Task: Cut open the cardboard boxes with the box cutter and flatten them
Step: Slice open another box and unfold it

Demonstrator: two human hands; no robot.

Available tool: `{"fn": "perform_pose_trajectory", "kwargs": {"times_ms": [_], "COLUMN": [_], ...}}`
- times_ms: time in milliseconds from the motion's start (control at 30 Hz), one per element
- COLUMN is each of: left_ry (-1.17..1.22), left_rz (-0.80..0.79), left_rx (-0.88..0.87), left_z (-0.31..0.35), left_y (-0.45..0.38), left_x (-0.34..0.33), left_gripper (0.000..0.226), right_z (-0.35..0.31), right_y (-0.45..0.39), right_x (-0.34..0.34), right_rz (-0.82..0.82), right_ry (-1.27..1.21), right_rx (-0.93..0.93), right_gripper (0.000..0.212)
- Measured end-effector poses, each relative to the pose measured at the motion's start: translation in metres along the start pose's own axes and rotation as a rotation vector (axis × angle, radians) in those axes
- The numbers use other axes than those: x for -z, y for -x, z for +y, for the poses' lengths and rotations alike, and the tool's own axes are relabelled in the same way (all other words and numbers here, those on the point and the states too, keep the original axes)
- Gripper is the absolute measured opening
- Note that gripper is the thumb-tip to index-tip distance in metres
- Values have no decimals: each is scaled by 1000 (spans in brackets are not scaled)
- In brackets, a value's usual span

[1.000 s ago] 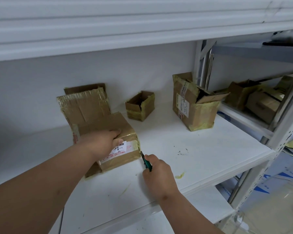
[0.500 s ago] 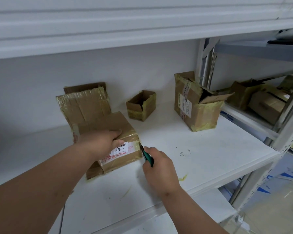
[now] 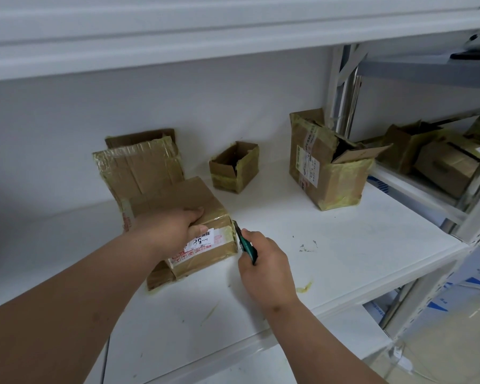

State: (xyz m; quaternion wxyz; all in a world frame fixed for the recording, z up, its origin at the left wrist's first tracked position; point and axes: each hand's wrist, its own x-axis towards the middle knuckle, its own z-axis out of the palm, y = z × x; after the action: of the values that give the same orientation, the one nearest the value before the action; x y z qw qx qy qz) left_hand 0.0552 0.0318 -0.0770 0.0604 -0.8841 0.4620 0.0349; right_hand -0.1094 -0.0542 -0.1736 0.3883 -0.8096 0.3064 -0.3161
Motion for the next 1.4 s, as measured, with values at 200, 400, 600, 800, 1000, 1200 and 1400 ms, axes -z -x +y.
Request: {"fn": "perform_pose_trajectory", "kwargs": {"times_ms": [200,400,600,800,1000,1200,1400], "left_ry": [-10,-14,-26,-49,-97,-134,-120], "left_rz": [5,-2,13,6,3,-3,-21], "left_rx": [2,5,7,-10,-24,-24,13], "left_z": [-5,-7,-4,-5,-1,0,-4], "left_y": [-5,-6,-4,-6,-3,-5,-7], "left_x": [-4,-6,-4,-6,-4,-5,-5], "left_gripper": [57,59,58,57,55,55,55], "right_z": [2,3,-1,1,1,-2,0], "right_y": [-1,3,-1,-2,1,2,0], "right_x": [-3,-4,-7,-3,-5,-5,1], "right_rz": [18,26,26,-28,-68,-188,-285], "right_ry": [14,15,10,28,102,205,236], "right_rx": [28,42,42,-19,-59,-143,-211], "right_gripper": [48,47,47,50,51,48,47]}}
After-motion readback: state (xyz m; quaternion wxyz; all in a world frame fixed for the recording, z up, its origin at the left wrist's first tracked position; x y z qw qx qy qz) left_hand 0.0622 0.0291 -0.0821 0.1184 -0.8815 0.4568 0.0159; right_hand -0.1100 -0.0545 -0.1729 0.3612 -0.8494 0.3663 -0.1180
